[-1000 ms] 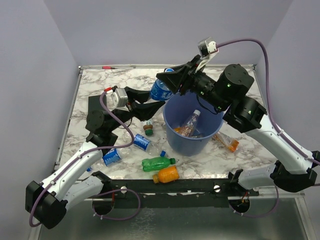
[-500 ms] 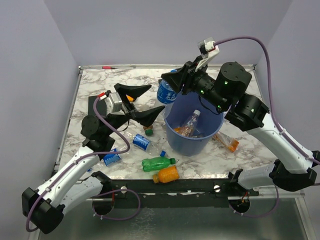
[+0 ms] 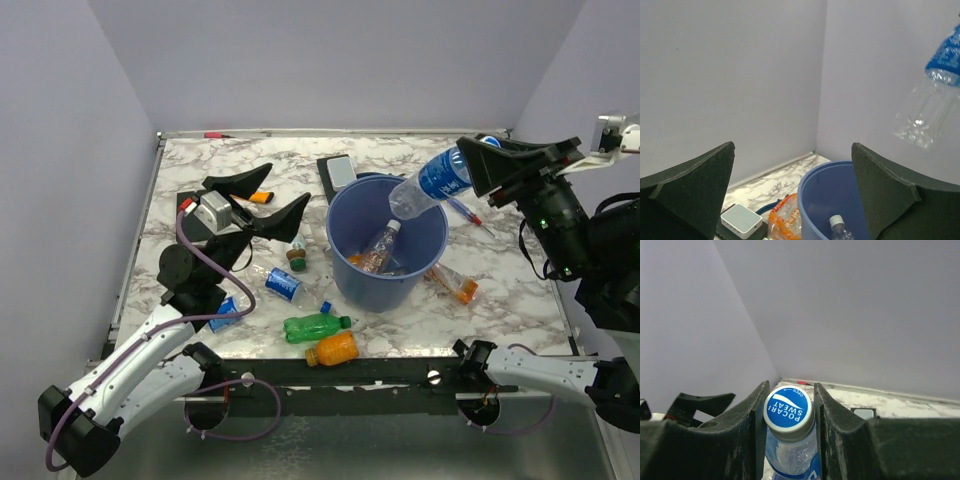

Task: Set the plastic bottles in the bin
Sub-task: Place the plastic bottle in the trash bin.

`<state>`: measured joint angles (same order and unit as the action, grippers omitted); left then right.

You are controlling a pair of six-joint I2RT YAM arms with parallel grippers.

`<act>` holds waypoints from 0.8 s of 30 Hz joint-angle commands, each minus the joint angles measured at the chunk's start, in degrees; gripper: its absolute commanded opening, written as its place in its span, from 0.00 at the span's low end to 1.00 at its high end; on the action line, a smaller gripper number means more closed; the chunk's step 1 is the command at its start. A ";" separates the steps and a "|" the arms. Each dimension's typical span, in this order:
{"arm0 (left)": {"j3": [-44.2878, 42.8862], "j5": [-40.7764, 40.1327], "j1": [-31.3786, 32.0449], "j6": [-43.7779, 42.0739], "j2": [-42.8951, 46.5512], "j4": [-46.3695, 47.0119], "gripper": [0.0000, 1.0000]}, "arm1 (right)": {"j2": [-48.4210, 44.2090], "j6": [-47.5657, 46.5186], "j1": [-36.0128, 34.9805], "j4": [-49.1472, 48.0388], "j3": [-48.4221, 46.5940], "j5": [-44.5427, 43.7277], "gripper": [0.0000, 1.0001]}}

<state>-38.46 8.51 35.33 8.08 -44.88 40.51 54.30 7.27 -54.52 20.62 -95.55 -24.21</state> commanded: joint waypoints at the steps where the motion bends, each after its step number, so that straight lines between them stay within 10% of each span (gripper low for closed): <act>1: 0.98 -11.52 0.83 -3.56 0.07 -0.92 0.99 | -0.89 -1.06 0.03 2.78 9.28 -8.16 0.01; 16: 0.93 -18.67 2.69 -6.85 -1.78 -3.83 0.99 | 7.19 6.07 0.35 0.31 25.21 -15.75 0.01; 24: 0.76 -19.50 4.13 -7.81 -1.83 -4.64 0.99 | 13.35 16.30 5.81 3.31 28.11 -1.10 0.01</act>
<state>-37.95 -9.21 38.57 1.54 -46.81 36.99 66.06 18.37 -50.30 22.41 -68.99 -32.25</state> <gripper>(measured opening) 0.990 0.375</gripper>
